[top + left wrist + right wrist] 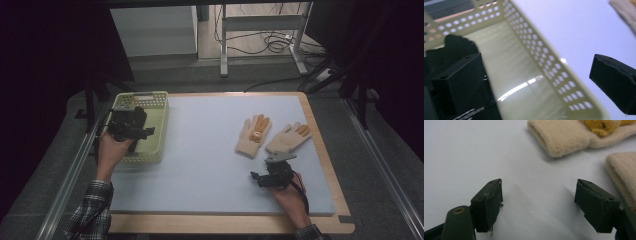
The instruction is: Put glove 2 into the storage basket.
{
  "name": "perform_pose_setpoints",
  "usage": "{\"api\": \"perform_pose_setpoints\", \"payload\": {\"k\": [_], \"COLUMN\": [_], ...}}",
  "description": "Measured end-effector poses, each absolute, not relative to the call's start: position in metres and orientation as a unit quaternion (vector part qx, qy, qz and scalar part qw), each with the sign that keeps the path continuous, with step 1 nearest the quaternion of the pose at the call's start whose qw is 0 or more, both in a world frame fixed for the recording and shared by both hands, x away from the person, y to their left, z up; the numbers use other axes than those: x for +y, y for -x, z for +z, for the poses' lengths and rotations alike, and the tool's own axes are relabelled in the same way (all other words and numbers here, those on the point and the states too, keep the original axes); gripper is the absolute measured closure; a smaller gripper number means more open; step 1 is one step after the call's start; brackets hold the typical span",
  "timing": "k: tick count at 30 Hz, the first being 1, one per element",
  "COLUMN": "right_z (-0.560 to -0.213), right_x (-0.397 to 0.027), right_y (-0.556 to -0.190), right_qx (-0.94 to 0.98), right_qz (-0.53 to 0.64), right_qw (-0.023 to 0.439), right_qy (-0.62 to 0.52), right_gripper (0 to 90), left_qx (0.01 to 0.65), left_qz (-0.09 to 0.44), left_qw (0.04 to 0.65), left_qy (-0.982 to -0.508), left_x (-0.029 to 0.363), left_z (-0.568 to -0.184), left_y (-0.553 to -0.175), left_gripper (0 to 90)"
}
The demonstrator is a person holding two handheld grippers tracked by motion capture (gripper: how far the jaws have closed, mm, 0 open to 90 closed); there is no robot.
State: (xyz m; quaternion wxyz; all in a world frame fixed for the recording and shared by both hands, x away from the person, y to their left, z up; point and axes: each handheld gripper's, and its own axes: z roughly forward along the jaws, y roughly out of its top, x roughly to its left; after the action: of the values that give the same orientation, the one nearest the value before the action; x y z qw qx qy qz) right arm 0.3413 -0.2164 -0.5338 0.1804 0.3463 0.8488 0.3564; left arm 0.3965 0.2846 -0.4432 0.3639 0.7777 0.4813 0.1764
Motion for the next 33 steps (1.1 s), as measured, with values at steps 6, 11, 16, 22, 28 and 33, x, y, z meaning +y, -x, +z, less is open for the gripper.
{"api": "perform_pose_setpoints", "payload": {"k": [6, 11, 16, 22, 28, 33], "right_z": [-0.534, -0.534, -0.534, -0.534, -0.534, -0.534], "right_x": [-0.216, -0.216, -0.216, -0.216, -0.216, -0.216], "right_y": [-0.341, -0.341, -0.341, -0.341, -0.341, -0.341], "right_qx": [0.849, 0.849, 0.848, 0.849, 0.849, 0.849], "right_qz": [0.356, 0.356, 0.356, 0.356, 0.356, 0.356], "right_qw": [0.181, 0.18, 0.179, 0.18, 0.18, 0.18], "right_qy": [-0.347, -0.347, -0.348, -0.348, -0.348, -0.348], "right_gripper": [22.0, 22.0, 22.0, 21.9, 21.8, 21.7], "left_qx": [0.45, 0.423, 0.394, 0.368, 0.345, 0.341], "left_qz": [0.176, 0.171, 0.166, 0.156, 0.144, 0.131], "left_qw": [0.379, 0.391, 0.406, 0.421, 0.427, 0.432], "left_qy": [-0.789, -0.799, -0.808, -0.815, -0.823, -0.825], "left_x": [0.263, 0.241, 0.219, 0.197, 0.179, 0.17], "left_z": [-0.437, -0.437, -0.44, -0.448, -0.462, -0.475], "left_y": [-0.387, -0.376, -0.366, -0.352, -0.338, -0.328], "left_gripper": [0.0, 0.0, 0.0, 0.0, 0.0, 0.0]}}
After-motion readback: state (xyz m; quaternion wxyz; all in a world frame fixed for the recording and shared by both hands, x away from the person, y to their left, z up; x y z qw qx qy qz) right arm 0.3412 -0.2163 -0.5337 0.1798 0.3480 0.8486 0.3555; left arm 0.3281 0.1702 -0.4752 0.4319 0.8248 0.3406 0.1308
